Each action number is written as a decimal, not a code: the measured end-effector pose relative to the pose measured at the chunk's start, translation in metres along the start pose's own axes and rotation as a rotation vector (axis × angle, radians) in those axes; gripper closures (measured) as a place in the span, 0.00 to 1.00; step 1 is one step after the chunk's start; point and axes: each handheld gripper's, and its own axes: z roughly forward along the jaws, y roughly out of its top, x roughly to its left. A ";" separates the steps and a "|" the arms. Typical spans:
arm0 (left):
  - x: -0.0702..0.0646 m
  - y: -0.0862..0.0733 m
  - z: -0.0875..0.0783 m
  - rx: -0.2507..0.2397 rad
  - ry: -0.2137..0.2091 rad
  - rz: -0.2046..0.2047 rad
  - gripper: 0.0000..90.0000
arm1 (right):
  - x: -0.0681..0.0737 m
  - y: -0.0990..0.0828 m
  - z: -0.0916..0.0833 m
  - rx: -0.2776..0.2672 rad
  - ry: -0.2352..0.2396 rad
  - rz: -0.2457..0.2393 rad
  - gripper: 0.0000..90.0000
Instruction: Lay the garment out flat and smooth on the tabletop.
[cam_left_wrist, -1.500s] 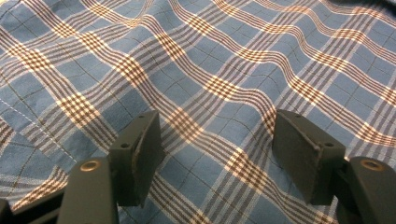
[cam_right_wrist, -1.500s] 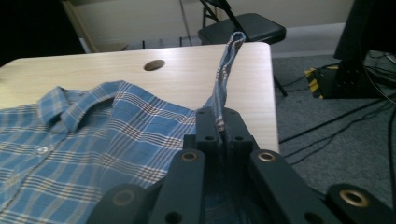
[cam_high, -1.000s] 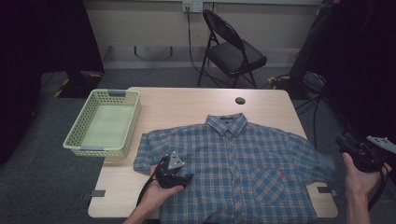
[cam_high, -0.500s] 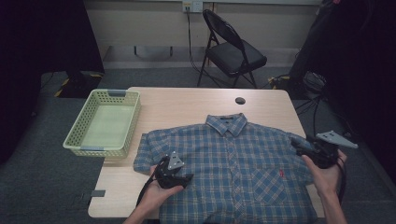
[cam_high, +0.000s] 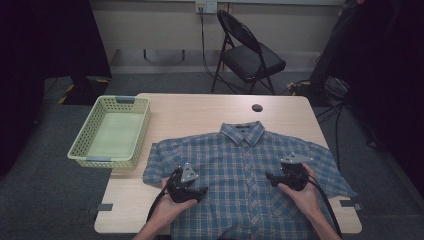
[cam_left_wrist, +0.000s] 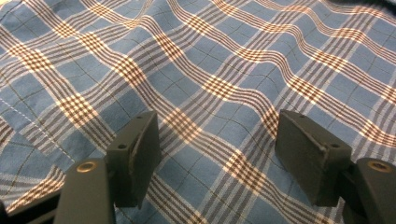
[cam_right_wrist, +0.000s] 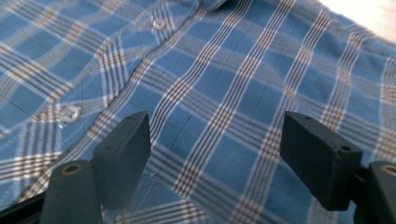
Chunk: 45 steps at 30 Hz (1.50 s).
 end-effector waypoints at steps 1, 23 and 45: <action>0.000 0.000 0.000 -0.002 -0.003 -0.002 0.33 | 0.002 -0.002 0.002 0.002 -0.004 -0.005 0.26; -0.010 0.006 0.007 0.002 -0.023 0.015 0.30 | -0.028 -0.033 -0.006 -0.013 0.017 0.049 0.23; 0.089 -0.040 -0.062 0.011 0.236 -0.253 0.43 | -0.031 -0.041 -0.014 -0.012 -0.003 0.068 0.23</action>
